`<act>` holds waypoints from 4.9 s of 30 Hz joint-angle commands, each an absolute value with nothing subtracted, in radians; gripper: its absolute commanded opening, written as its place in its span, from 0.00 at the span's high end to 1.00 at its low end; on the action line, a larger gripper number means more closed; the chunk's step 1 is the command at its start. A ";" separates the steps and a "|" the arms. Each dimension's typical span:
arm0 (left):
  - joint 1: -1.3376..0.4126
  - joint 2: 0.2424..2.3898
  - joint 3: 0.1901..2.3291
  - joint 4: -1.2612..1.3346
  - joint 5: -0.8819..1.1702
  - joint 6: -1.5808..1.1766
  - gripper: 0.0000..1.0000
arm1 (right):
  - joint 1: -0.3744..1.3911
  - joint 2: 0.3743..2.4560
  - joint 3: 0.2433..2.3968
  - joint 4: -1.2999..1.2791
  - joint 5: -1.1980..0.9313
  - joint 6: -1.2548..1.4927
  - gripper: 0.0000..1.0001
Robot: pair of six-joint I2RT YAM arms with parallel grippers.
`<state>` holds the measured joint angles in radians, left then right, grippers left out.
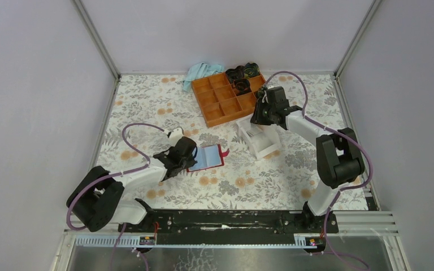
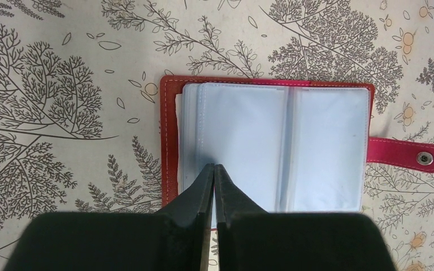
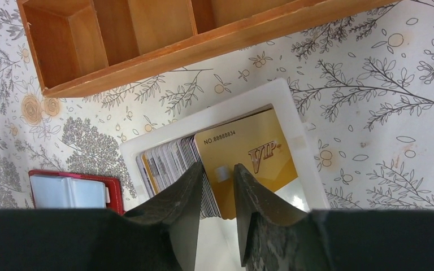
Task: Put the credit cards into the card holder
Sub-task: Pick up the credit card from the storage box.
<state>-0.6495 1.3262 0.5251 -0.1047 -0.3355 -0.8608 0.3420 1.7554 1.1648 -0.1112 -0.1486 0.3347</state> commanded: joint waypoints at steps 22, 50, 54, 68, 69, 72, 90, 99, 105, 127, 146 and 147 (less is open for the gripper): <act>-0.640 1.362 0.545 -0.086 -0.328 -0.845 0.92 | 0.345 1.653 1.184 -0.175 -0.109 0.315 0.66; -0.641 1.344 0.534 -0.088 -0.329 -0.845 0.92 | 0.342 1.748 1.189 -0.170 -0.189 0.326 0.68; -0.641 1.343 0.532 -0.086 -0.328 -0.847 0.92 | 0.343 1.723 1.189 -0.175 -0.177 0.325 0.70; -0.641 1.348 0.532 -0.081 -0.322 -0.846 0.92 | 0.341 1.693 1.186 -0.176 -0.199 0.337 0.71; -0.641 1.348 0.530 -0.081 -0.321 -0.847 0.92 | 0.342 1.693 1.186 -0.174 -0.203 0.338 0.70; -0.641 1.348 0.528 -0.080 -0.321 -0.847 0.92 | 0.343 1.695 1.184 -0.173 -0.212 0.343 0.69; -0.640 1.357 0.525 -0.076 -0.321 -0.848 0.93 | 0.342 1.700 1.182 -0.157 -0.265 0.365 0.68; -0.642 1.354 0.529 -0.081 -0.322 -0.848 0.92 | 0.342 1.680 1.188 -0.159 -0.264 0.365 0.69; -0.641 1.358 0.530 -0.081 -0.321 -0.848 0.92 | 0.341 1.677 1.190 -0.158 -0.263 0.365 0.69; -0.642 1.369 0.534 -0.071 -0.313 -0.849 0.93 | 0.342 1.639 1.224 -0.250 -0.123 0.301 0.80; -0.641 1.358 0.527 -0.063 -0.316 -0.849 0.92 | 0.372 1.652 1.268 -0.352 0.077 0.235 1.00; -0.641 1.355 0.524 -0.063 -0.317 -0.848 0.92 | 0.377 1.651 1.269 -0.355 0.087 0.233 1.00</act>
<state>-0.6472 1.3521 0.5323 -0.0647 -0.3206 -0.8604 0.3519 1.6817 1.2209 -0.3290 0.0273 0.2508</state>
